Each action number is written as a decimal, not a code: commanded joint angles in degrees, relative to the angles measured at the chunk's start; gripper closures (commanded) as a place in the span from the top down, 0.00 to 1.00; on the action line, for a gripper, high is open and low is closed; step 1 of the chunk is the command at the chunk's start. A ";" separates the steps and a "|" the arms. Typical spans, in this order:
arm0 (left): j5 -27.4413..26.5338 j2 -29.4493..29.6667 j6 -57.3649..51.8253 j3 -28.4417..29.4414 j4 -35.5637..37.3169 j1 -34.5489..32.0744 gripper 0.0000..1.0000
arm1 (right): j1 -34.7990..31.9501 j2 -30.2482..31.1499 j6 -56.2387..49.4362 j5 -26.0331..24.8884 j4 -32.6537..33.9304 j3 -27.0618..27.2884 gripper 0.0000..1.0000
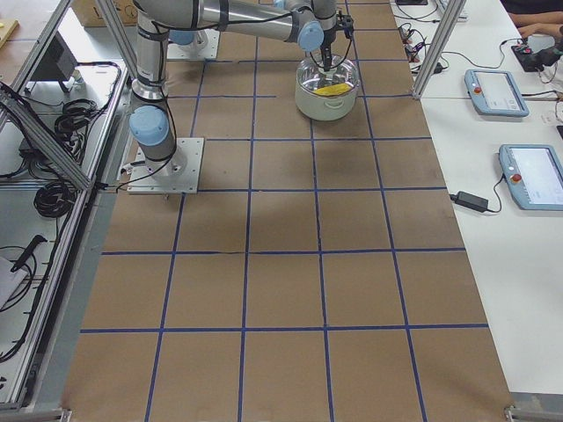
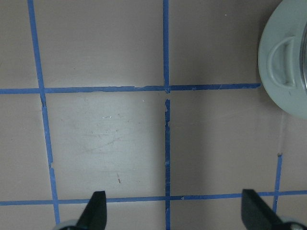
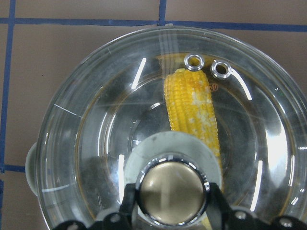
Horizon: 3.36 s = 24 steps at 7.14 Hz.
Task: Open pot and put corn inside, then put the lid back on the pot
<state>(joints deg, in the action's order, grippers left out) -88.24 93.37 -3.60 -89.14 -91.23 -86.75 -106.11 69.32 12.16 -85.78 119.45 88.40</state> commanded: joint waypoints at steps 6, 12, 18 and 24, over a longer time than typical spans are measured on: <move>-0.09 -0.30 -0.09 0.19 0.00 -0.09 1.00 | 0.38 -0.33 -1.34 0.00 -0.10 -0.07 0.42; -0.09 -0.30 -0.09 0.19 0.00 -0.09 1.00 | 0.29 0.03 -1.00 -0.26 -0.10 -0.42 0.75; -0.71 -0.30 -0.18 0.02 0.18 -0.18 1.00 | 3.79 1.86 -1.00 -0.17 -0.80 -1.13 1.00; -0.70 -0.39 -1.23 -0.34 1.14 0.00 1.00 | 11.44 10.56 -1.61 -1.40 -16.80 -3.22 1.00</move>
<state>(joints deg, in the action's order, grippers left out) -88.93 92.97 -4.82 -89.43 -90.09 -86.76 -96.42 78.09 10.70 -86.86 103.58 86.50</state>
